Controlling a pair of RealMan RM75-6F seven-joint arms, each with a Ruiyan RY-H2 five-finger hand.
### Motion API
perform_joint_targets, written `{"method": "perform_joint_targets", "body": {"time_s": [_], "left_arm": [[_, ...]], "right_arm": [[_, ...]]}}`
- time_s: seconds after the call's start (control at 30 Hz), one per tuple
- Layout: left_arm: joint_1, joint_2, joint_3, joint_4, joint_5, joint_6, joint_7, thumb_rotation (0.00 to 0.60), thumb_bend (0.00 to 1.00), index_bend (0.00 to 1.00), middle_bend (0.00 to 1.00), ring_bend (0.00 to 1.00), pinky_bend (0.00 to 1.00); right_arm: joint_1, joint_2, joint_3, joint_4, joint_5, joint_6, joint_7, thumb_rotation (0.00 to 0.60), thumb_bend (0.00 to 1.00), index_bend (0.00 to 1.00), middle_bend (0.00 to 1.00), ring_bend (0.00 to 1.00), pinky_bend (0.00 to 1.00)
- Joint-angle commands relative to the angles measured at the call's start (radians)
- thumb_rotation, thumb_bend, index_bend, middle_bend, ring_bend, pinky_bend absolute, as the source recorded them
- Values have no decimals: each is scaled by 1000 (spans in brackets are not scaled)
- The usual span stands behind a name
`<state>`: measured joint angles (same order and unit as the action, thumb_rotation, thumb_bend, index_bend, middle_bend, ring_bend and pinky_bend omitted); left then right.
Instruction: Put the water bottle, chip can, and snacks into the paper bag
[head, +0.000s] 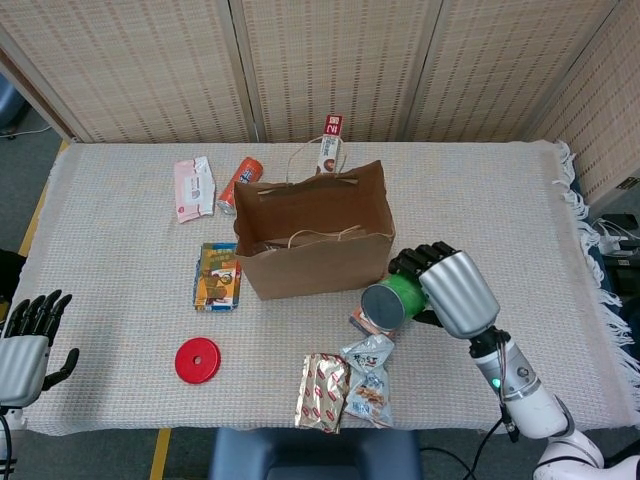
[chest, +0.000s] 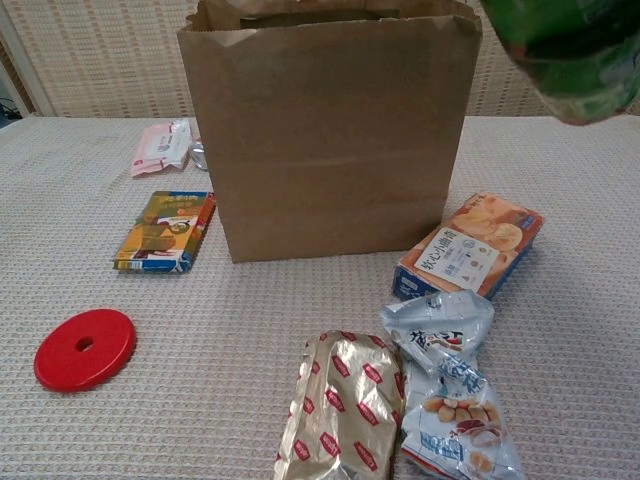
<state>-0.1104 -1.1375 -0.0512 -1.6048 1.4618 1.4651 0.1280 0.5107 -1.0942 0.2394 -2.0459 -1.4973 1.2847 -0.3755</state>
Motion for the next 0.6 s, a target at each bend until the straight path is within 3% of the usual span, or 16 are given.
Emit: {"method": "perform_joint_targets", "body": {"time_s": [0.03,0.2,0.37,0.47,0.6], "left_arm": [[0,0,0,0,0,0,-1,600,393,45,0,0,0],[0,1,1,2,3,0,-5,600,393,45,0,0,0],[-1,1,1,4,3,-1,-9,600,393,45,0,0,0],[-1,1,1,5,3,-2,-12,600,393,45,0,0,0],[-2,1,1,7,5,-1,-17,600,396,47,0,0,0]], "right_arm": [[33,22,88,-51,41,44,-30,600,313,784,616,648,735],[117,12,188,-56,153,19,-129,600,313,783,616,648,735],[223,-60,265,-10,292,6,-229,600,313,782,616,648,735],[287,-128,296,29,379,14,-274,600,312,781,616,648,735],[368,-229,297,107,462,21,-334,600,313,776,616,648,735]]}}
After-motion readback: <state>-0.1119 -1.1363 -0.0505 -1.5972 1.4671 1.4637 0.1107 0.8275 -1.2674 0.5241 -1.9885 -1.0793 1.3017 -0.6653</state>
